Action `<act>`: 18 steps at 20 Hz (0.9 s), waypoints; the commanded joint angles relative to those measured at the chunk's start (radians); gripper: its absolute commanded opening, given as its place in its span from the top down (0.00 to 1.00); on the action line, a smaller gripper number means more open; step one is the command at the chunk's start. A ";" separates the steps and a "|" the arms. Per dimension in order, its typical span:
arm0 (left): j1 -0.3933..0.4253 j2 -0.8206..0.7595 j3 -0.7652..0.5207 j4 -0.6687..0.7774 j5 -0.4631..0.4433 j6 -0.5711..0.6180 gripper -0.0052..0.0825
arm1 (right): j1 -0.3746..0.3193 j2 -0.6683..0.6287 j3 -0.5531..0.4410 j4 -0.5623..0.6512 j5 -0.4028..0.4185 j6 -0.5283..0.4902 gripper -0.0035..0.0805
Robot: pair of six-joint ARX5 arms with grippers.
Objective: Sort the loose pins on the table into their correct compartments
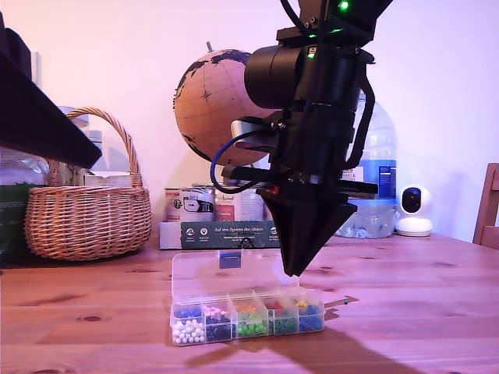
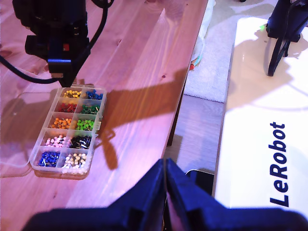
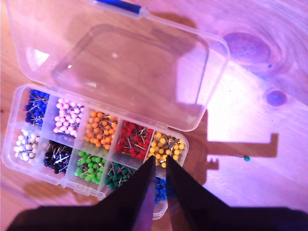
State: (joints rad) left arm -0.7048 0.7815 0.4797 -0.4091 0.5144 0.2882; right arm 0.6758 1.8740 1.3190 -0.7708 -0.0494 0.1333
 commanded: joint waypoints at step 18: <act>-0.001 0.005 0.002 0.004 0.000 -0.004 0.97 | 0.001 -0.007 -0.015 -0.136 0.087 -0.783 0.97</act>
State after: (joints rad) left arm -0.7048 0.7815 0.4797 -0.4091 0.5144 0.2878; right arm 0.6758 1.8740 1.3190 -0.9028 0.0292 -0.6235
